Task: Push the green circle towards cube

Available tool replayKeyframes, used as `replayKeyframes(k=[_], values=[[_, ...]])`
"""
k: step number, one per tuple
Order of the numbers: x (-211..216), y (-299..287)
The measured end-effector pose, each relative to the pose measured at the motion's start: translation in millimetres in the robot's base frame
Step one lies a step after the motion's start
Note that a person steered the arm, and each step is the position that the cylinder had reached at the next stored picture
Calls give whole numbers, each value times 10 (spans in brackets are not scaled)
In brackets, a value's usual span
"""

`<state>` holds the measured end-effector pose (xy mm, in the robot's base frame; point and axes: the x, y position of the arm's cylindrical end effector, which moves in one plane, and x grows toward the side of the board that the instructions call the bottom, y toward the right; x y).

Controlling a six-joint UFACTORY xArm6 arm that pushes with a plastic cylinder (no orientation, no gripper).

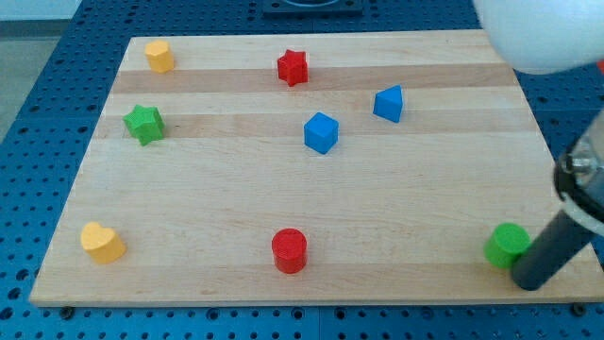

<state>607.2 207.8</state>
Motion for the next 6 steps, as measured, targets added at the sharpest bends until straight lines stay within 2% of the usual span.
replayKeyframes(k=[4, 6], values=[[-72, 43], [-253, 44]])
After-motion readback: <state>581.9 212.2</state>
